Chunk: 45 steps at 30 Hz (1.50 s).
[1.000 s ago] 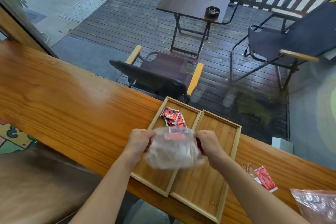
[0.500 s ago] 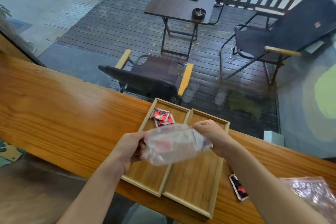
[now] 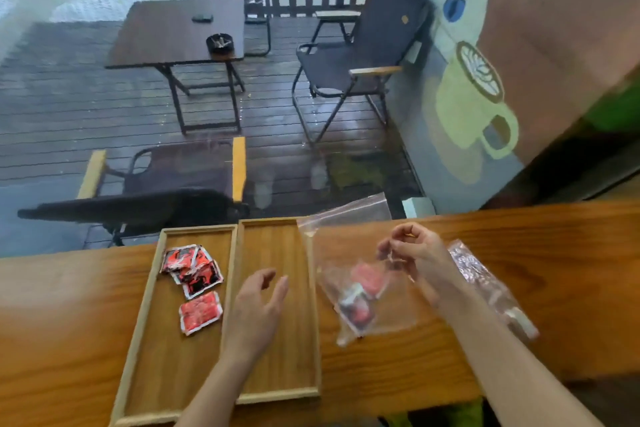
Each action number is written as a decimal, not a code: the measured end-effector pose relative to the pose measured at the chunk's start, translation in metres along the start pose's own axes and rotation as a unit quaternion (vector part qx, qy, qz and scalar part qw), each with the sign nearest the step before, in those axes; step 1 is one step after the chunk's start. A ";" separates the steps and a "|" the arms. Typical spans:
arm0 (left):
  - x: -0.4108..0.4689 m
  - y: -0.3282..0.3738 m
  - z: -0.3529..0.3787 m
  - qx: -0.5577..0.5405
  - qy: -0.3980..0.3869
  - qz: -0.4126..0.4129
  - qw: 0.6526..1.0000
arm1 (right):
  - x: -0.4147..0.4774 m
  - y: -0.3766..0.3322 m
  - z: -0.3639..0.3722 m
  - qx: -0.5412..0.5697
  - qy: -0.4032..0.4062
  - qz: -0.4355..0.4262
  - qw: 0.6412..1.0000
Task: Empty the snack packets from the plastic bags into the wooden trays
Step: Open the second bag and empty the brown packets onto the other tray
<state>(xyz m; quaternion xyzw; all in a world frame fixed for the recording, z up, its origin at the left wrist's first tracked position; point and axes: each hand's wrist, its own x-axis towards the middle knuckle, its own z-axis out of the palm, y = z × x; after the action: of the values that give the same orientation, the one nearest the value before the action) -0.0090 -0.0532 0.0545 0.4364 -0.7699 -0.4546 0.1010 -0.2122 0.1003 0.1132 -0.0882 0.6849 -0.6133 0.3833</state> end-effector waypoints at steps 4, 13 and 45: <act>0.005 -0.012 0.034 0.204 -0.011 0.048 0.978 | -0.015 0.002 -0.061 0.006 0.091 -0.009 0.996; 0.000 -0.028 0.061 0.359 0.008 0.051 0.932 | -0.035 0.009 -0.182 0.004 0.246 0.007 0.969; -0.002 -0.037 0.060 0.349 0.017 0.079 0.934 | 0.032 0.049 -0.134 -0.398 0.101 0.160 0.897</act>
<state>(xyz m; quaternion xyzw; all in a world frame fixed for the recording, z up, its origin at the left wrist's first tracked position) -0.0195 -0.0224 -0.0084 0.3899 -0.9100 -0.1405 -0.0085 -0.3020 0.1962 0.0493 -0.0599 0.9120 -0.2251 0.3377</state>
